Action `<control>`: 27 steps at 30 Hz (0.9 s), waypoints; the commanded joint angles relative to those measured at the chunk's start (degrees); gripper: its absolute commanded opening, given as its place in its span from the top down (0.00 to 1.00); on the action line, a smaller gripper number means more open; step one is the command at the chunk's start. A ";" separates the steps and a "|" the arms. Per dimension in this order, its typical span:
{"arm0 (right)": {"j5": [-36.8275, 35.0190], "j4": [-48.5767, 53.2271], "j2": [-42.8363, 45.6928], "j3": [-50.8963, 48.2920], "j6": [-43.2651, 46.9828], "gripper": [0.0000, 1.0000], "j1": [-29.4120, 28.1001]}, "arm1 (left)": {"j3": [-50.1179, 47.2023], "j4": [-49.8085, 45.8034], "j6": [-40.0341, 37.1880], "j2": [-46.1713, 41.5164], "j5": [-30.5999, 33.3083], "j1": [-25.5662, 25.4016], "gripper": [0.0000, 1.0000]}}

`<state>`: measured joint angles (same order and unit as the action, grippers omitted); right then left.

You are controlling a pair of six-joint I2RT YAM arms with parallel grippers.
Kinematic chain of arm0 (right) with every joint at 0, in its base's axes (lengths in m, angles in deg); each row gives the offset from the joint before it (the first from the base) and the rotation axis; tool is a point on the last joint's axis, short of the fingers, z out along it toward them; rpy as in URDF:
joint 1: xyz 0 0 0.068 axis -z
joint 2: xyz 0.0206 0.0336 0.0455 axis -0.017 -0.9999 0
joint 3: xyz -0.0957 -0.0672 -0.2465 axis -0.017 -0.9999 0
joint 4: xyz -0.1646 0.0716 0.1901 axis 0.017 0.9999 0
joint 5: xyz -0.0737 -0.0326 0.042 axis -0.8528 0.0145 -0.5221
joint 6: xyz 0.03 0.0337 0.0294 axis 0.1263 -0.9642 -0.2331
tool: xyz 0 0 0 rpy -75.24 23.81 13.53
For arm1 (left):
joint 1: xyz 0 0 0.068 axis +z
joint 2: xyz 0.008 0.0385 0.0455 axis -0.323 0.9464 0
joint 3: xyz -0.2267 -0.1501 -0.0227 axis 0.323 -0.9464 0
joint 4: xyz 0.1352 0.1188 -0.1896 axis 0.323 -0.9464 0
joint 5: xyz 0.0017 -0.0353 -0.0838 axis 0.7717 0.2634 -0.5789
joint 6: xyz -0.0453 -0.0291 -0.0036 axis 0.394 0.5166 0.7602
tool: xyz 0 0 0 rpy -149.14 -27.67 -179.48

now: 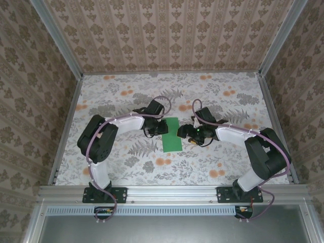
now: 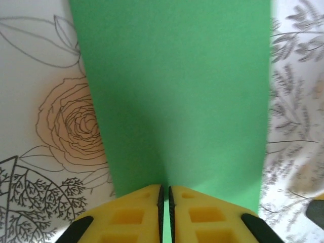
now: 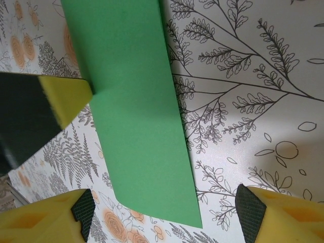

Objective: Fold a paper plane with a square sheet of paper (pick it up from the middle)
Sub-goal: Third fold the triangle at the center of the table.

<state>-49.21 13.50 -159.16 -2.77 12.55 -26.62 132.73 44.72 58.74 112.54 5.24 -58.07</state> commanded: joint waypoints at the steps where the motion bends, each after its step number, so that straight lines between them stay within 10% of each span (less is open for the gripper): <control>1: 1.04 0.61 0.77 -0.65 -0.59 0.23 0.27 | 1.25 -3.13 -0.64 1.84 2.99 -0.97 0.88; 27: 2.89 5.20 -5.33 2.11 0.86 0.56 -4.91 | -2.07 -3.16 0.93 2.78 5.17 -1.13 0.92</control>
<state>-46.67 16.58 -163.68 -2.42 13.27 -30.76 132.82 44.15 59.24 113.41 7.84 -58.94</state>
